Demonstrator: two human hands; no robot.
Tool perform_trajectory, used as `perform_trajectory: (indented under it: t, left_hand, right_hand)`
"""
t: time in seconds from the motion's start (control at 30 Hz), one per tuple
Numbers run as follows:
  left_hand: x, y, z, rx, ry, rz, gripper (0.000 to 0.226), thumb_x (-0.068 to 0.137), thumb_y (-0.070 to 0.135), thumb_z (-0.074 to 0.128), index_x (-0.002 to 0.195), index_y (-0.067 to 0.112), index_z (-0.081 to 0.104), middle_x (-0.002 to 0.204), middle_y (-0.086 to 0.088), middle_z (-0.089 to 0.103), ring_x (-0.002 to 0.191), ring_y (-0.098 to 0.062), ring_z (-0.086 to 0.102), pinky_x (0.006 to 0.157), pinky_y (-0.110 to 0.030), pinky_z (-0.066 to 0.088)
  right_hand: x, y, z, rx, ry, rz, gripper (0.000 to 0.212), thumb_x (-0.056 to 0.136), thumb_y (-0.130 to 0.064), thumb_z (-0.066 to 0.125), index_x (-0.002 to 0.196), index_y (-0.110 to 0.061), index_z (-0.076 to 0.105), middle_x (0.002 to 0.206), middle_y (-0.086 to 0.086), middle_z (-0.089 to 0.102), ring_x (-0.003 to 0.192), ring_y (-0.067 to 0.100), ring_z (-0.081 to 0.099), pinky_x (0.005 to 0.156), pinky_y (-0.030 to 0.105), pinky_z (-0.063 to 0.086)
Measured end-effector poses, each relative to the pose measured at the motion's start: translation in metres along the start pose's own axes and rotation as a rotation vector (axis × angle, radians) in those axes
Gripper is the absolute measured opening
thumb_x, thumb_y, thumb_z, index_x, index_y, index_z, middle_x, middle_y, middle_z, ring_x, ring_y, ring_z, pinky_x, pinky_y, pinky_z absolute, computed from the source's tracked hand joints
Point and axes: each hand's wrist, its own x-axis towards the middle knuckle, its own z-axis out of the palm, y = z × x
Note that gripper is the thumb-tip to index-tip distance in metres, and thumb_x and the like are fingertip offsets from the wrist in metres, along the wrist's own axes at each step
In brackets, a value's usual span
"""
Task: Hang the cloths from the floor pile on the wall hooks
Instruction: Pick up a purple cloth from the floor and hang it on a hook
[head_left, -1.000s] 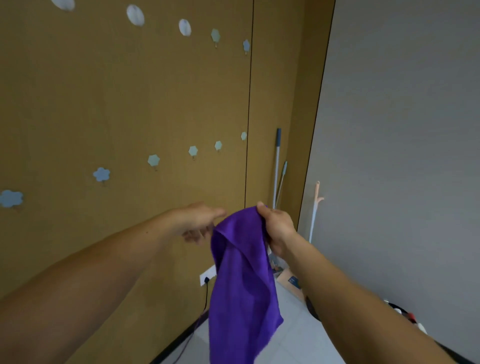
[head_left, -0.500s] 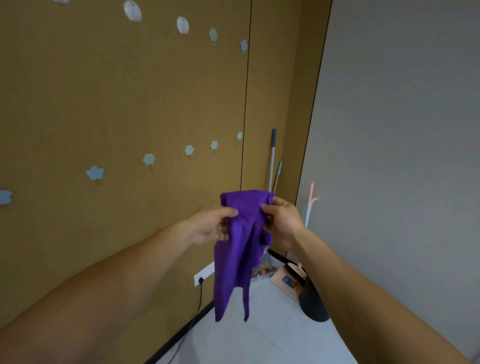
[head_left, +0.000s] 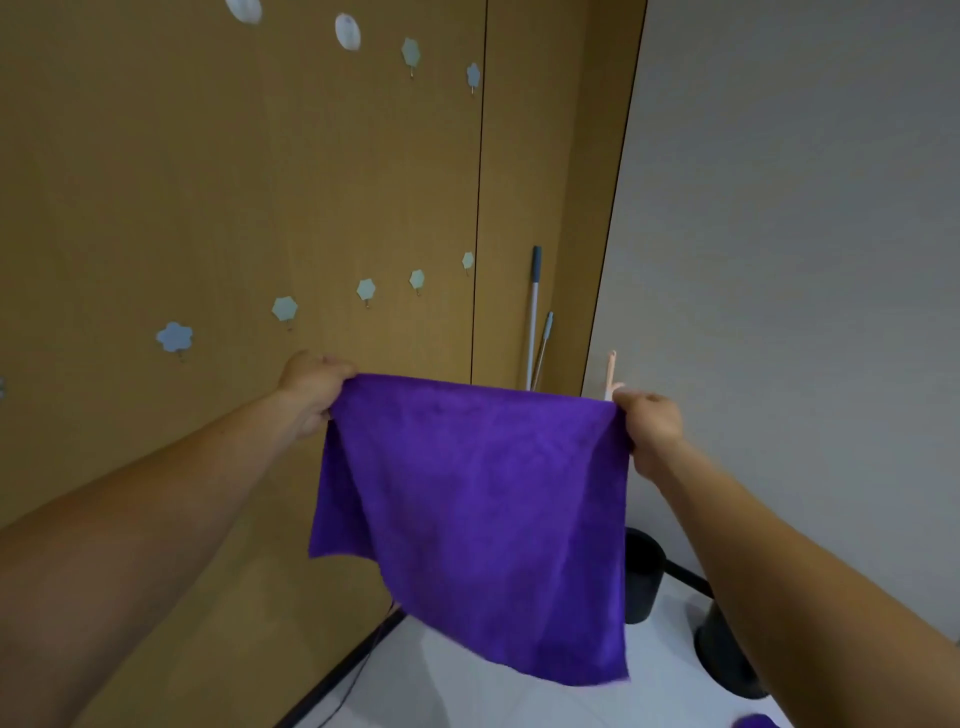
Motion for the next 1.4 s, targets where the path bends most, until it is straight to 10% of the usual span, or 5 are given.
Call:
perform_trajectory:
  t: [0.23, 0.6, 1.07, 1.4]
  left_hand:
    - [-0.013, -0.004, 0.006, 0.148, -0.168, -0.042, 0.024, 0.091, 0.002, 0.042, 0.07, 0.011, 0.045, 0.067, -0.008, 0.043, 0.057, -0.019, 0.043, 0.054, -0.027, 0.038]
    - [-0.023, 0.009, -0.006, 0.297, -0.449, -0.326, 0.012, 0.094, 0.011, 0.055, 0.092, 0.004, 0.065, 0.081, -0.008, 0.07, 0.071, -0.018, 0.065, 0.057, -0.027, 0.057]
    - [-0.016, 0.006, -0.027, 0.122, -0.258, -0.233, 0.019, 0.086, 0.012, 0.065, 0.103, 0.005, 0.066, 0.099, -0.009, 0.066, 0.078, -0.017, 0.062, 0.066, -0.03, 0.052]
    - [-0.041, 0.021, -0.039, 0.32, -0.631, -0.242, 0.015, 0.065, 0.018, 0.082, 0.077, 0.014, 0.073, 0.091, -0.006, 0.071, 0.081, -0.016, 0.066, 0.068, -0.026, 0.051]
  right_hand:
    - [-0.009, -0.003, 0.007, 0.048, -0.19, -0.021, 0.018, 0.094, -0.01, 0.058, 0.109, -0.008, 0.068, 0.099, 0.003, 0.065, 0.079, 0.011, 0.058, 0.066, 0.024, 0.044]
    - [0.001, -0.01, -0.009, -0.074, -0.223, -0.072, 0.026, 0.089, -0.001, 0.06, 0.115, -0.001, 0.065, 0.111, 0.009, 0.064, 0.085, 0.016, 0.058, 0.084, 0.035, 0.046]
    - [-0.003, -0.007, -0.009, -0.011, -0.212, -0.156, 0.011, 0.076, -0.008, 0.079, 0.081, -0.014, 0.071, 0.072, -0.008, 0.069, 0.052, -0.004, 0.063, 0.041, 0.008, 0.041]
    - [0.007, -0.003, -0.007, -0.106, -0.206, -0.231, 0.033, 0.065, -0.006, 0.087, 0.091, -0.013, 0.068, 0.087, 0.0, 0.067, 0.074, 0.012, 0.066, 0.068, 0.022, 0.057]
